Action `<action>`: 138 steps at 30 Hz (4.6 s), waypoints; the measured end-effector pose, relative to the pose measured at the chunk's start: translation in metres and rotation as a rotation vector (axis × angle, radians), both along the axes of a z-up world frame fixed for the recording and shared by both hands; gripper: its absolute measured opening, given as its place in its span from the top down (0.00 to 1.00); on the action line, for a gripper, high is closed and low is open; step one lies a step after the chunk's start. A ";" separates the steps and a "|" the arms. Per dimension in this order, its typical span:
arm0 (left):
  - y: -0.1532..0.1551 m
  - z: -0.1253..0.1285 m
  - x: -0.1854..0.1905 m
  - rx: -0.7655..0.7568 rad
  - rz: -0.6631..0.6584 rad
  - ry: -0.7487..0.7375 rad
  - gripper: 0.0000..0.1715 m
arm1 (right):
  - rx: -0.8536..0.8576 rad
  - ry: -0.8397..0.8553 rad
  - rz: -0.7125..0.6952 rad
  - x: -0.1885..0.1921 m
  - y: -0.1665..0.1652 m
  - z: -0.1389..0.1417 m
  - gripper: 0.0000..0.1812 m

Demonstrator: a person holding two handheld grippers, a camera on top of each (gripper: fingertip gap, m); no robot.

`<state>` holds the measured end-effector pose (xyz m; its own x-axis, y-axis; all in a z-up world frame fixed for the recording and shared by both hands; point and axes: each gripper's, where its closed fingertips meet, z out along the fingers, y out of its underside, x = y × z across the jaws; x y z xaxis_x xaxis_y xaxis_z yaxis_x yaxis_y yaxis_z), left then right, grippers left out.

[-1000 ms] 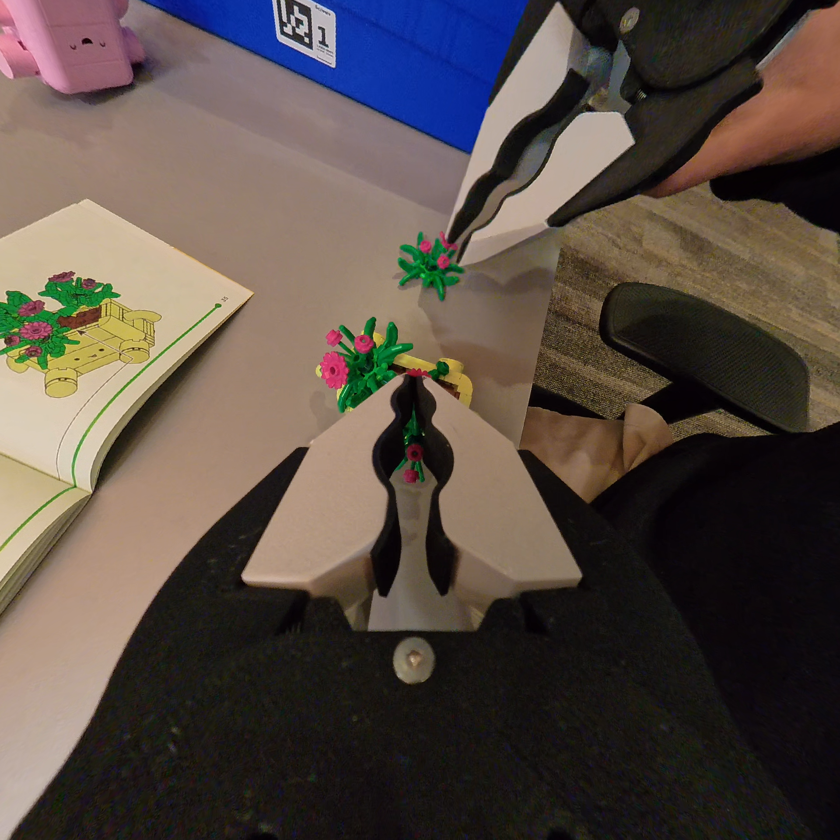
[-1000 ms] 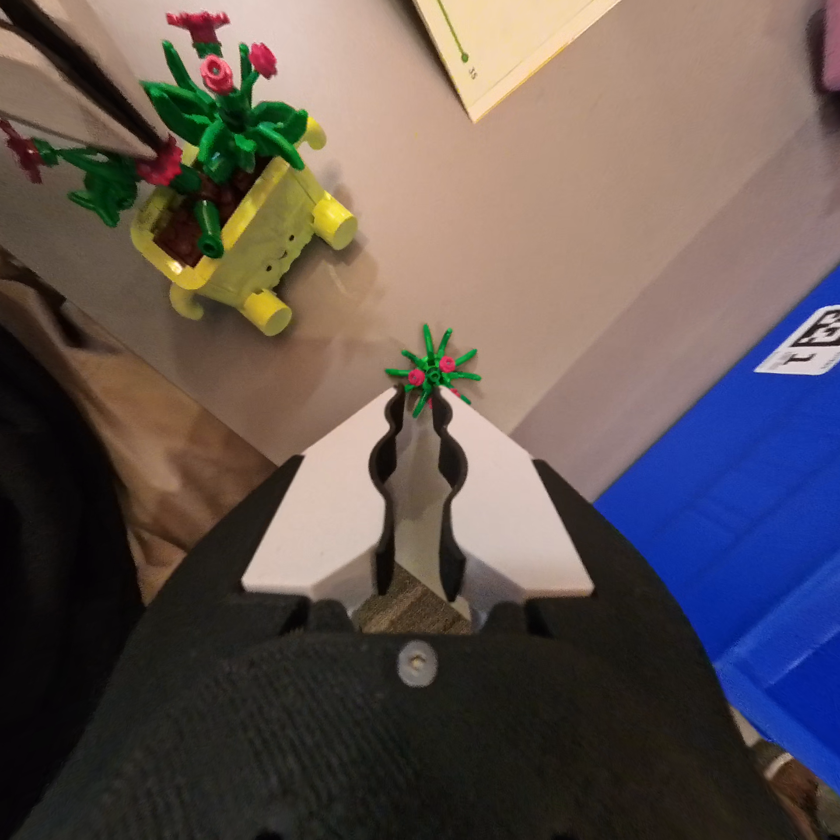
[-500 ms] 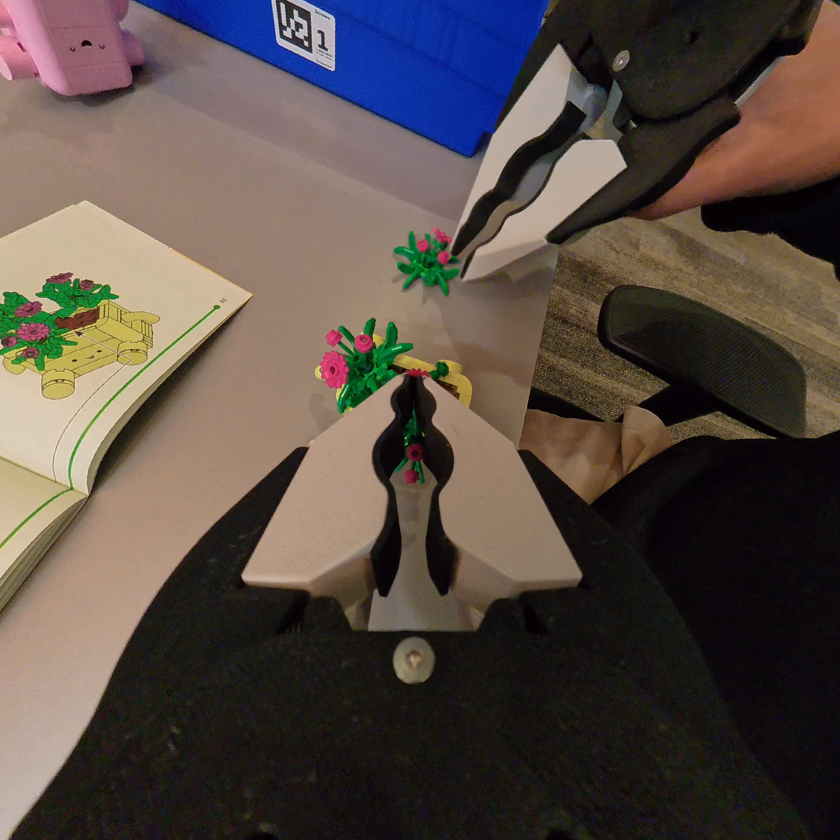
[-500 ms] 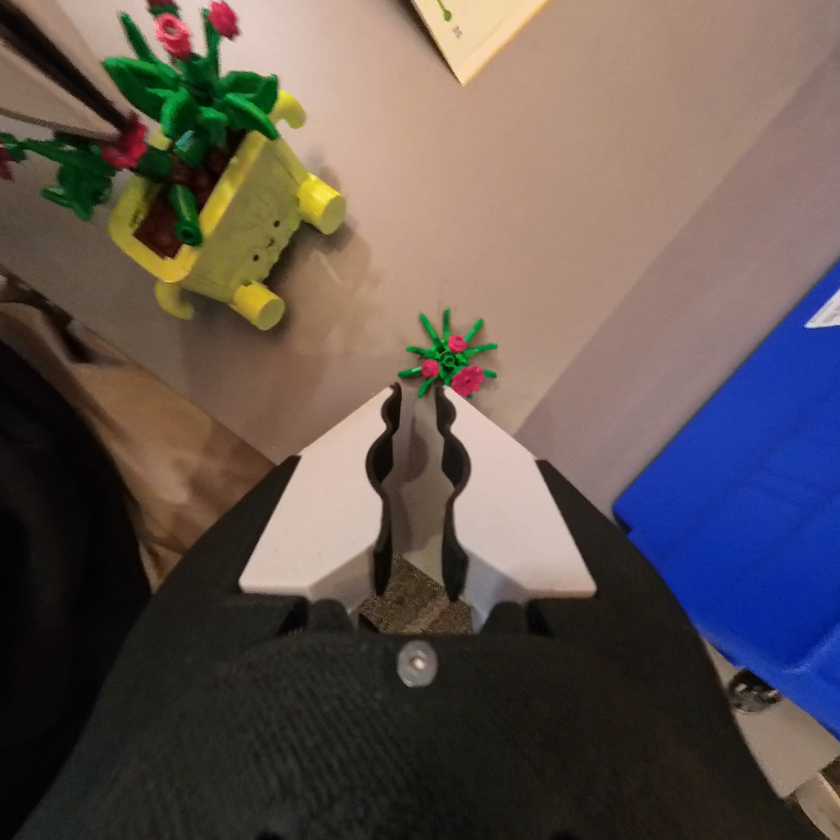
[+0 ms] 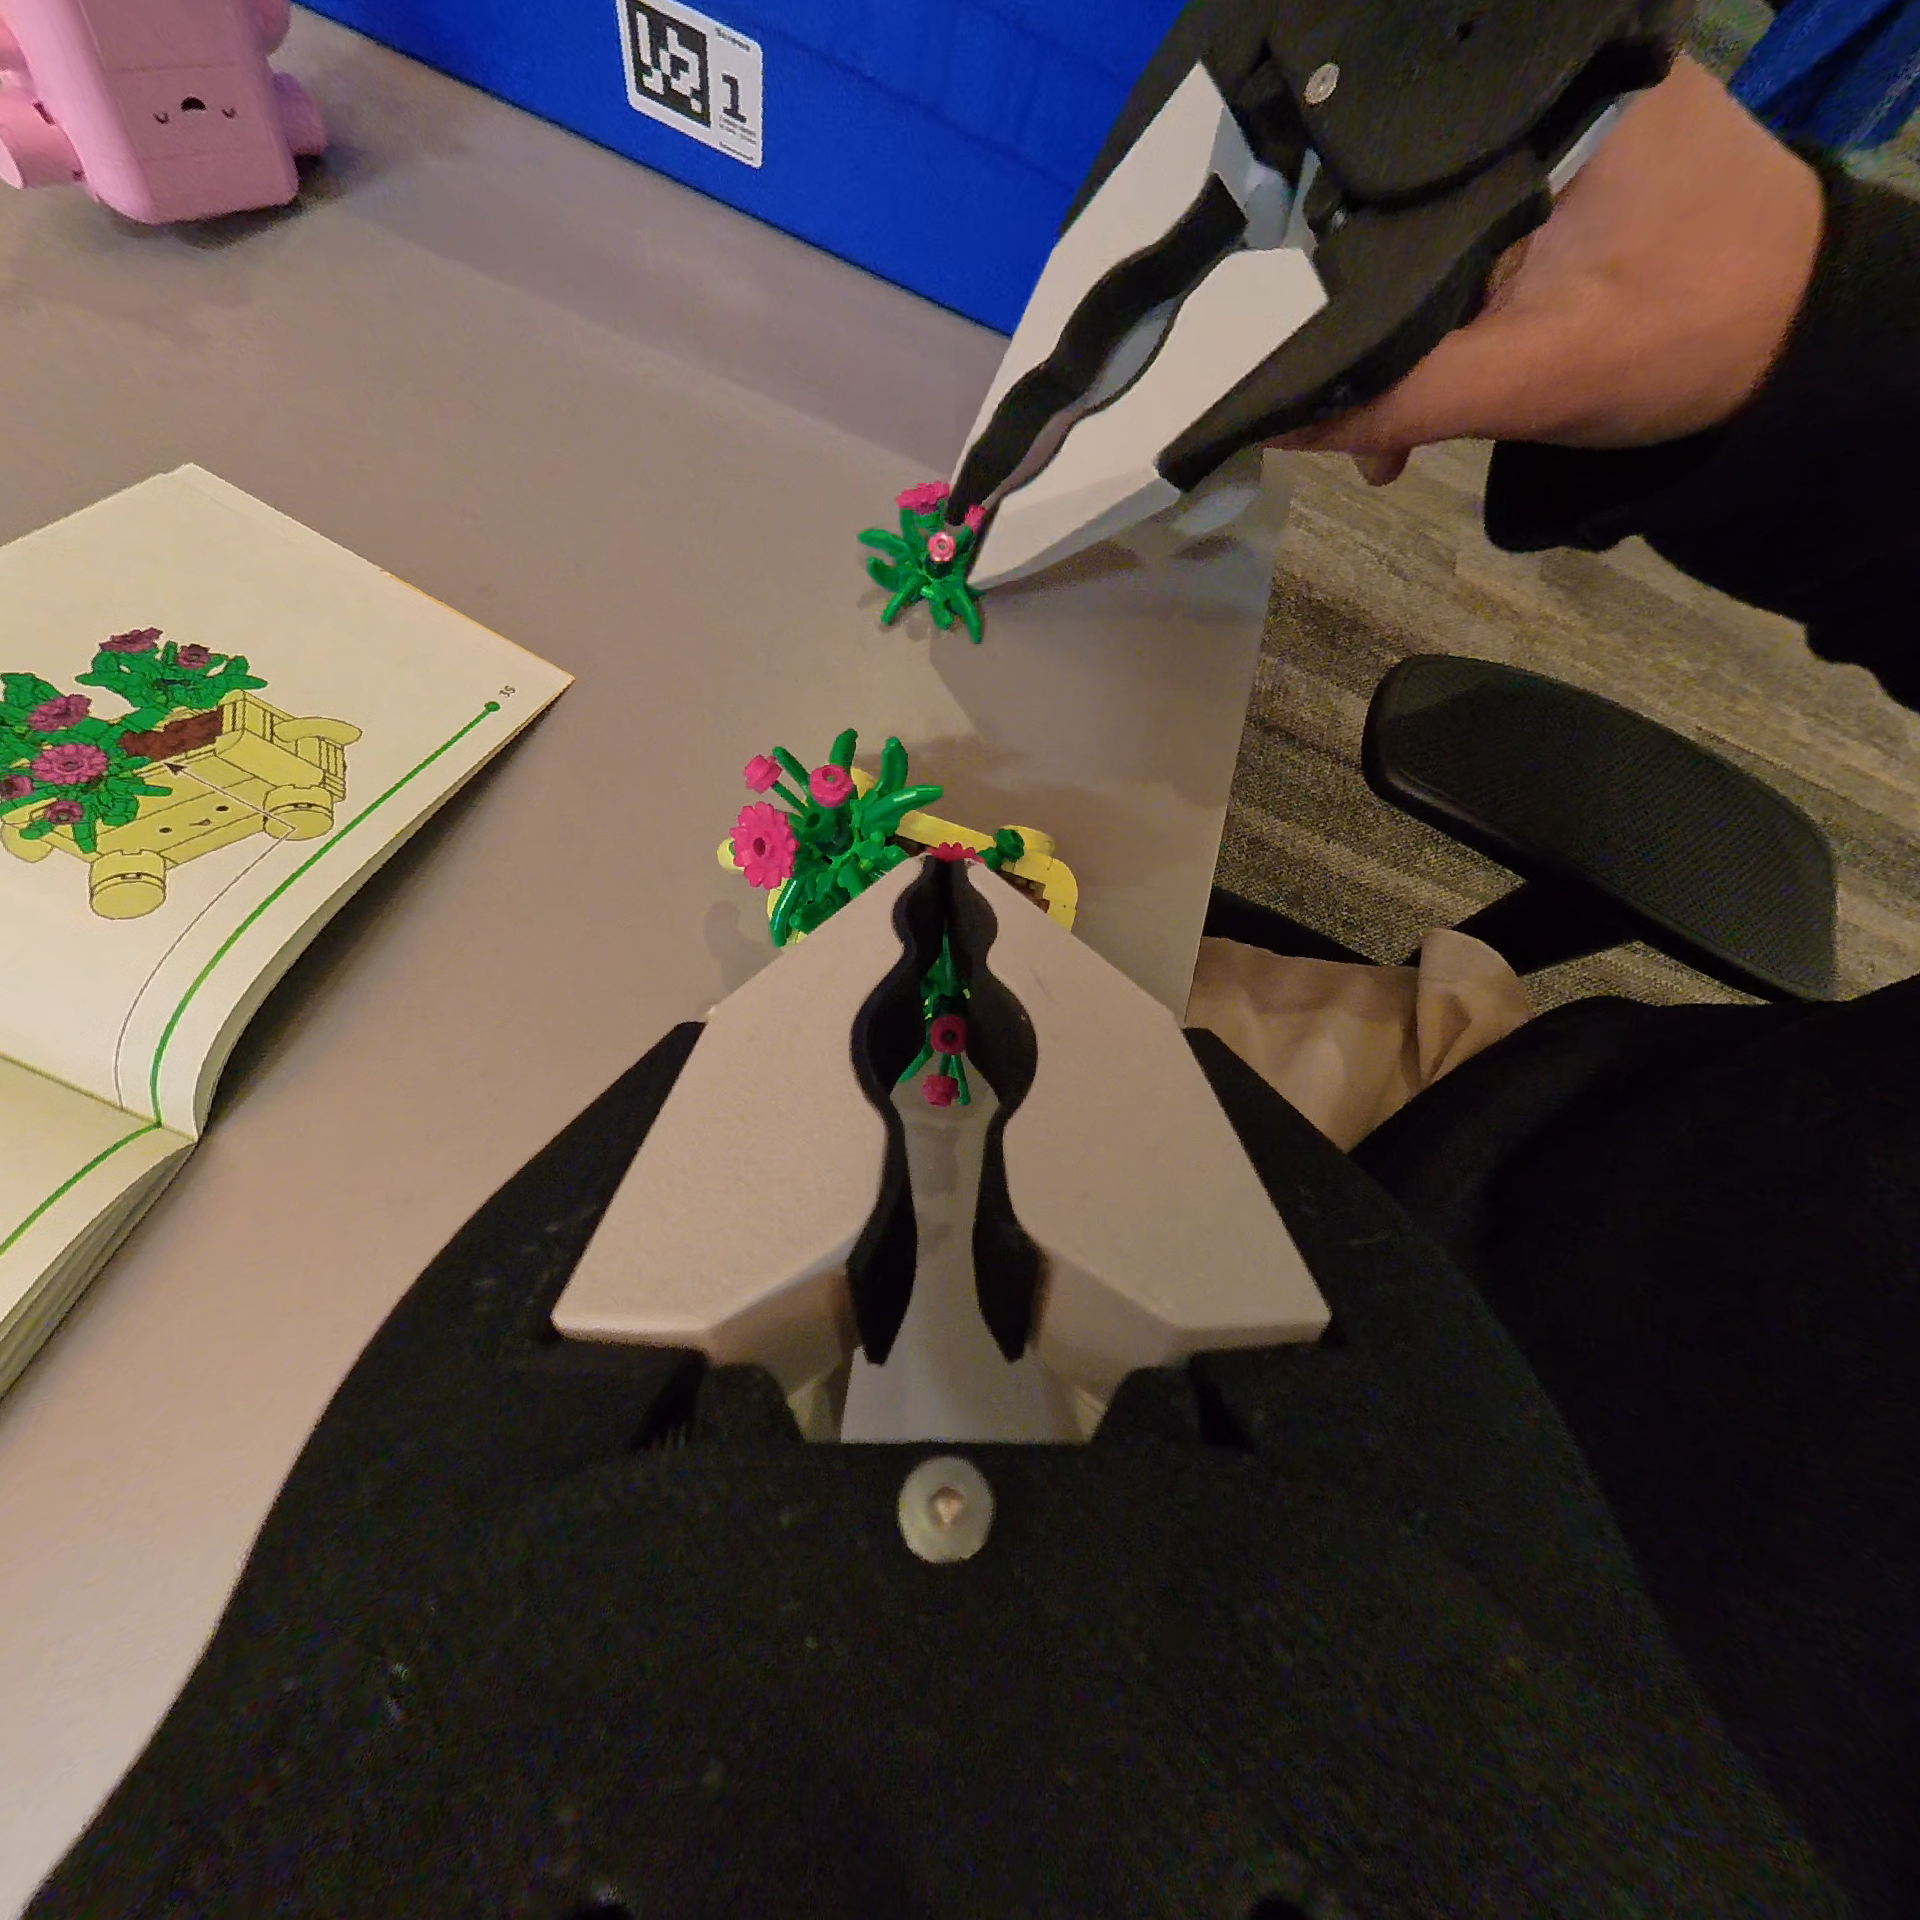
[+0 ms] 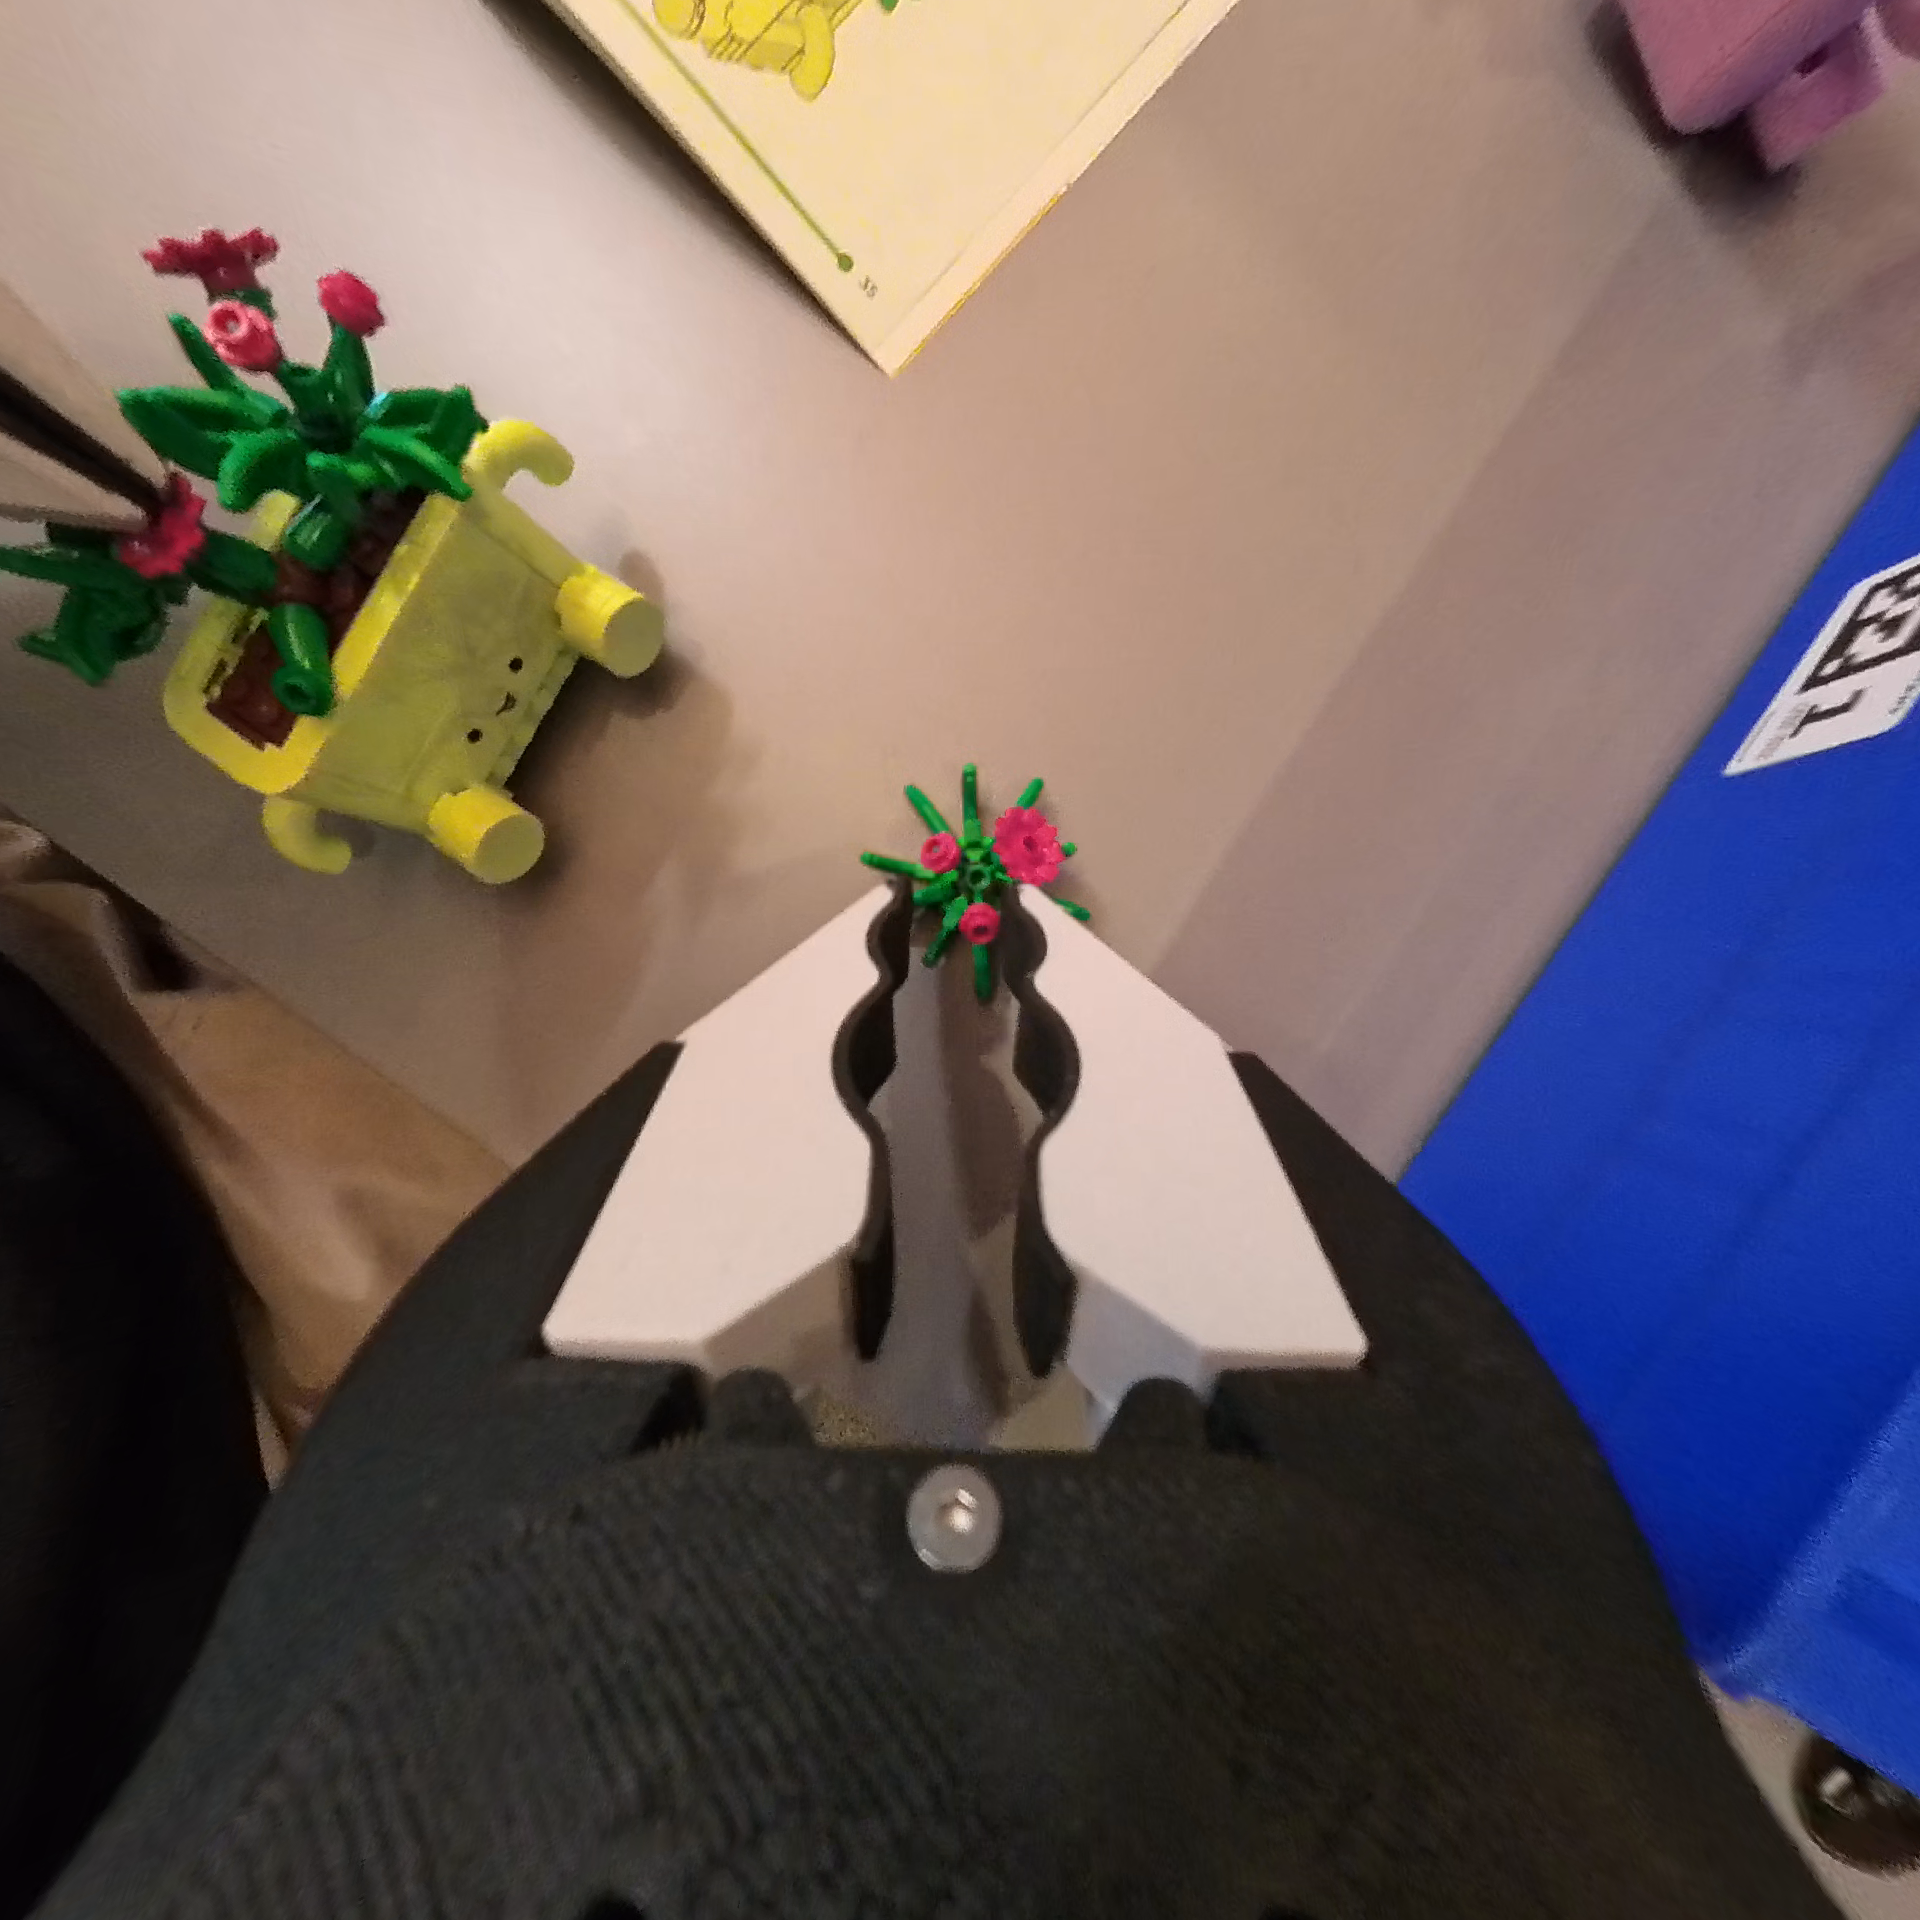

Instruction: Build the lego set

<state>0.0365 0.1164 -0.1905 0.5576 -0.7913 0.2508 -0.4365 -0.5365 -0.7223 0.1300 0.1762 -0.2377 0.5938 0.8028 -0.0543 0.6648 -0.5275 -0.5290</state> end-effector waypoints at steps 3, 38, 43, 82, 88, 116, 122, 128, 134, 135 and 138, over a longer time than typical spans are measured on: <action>0.000 0.000 0.000 -0.001 0.000 -0.002 1.00 | -0.004 0.048 -0.020 -0.002 0.005 0.000 0.94; 0.000 0.000 0.001 -0.003 -0.002 -0.016 1.00 | -0.051 0.015 0.070 0.006 -0.027 -0.008 0.97; 0.000 0.000 0.001 0.001 -0.001 -0.013 1.00 | 0.037 -0.046 0.088 0.007 -0.032 -0.001 0.94; 0.001 0.001 0.003 0.004 0.002 -0.036 1.00 | -0.490 1.254 -0.033 -0.057 -0.052 0.101 0.98; 0.001 0.001 0.002 0.011 0.006 -0.041 1.00 | -0.558 1.343 -0.050 -0.058 -0.056 0.102 0.97; 0.000 0.000 0.002 -0.024 0.009 -0.111 1.00 | 0.119 0.683 0.092 -0.075 -0.061 0.042 0.97; -0.001 0.000 0.001 -0.026 0.010 -0.110 1.00 | 0.131 0.643 0.107 -0.075 -0.061 0.040 0.98; 0.000 0.000 0.001 0.000 0.023 -0.117 1.00 | 0.196 0.571 0.113 -0.075 -0.061 0.040 0.98; -0.001 -0.001 -0.001 -0.003 0.028 -0.115 0.99 | 0.198 0.543 0.117 -0.076 -0.061 0.040 0.98; -0.001 -0.001 -0.001 -0.003 0.028 -0.113 1.00 | 0.200 0.538 0.120 -0.076 -0.061 0.040 0.98; -0.001 -0.001 -0.001 -0.003 0.030 -0.105 1.00 | 0.209 0.517 0.129 -0.077 -0.062 0.040 0.98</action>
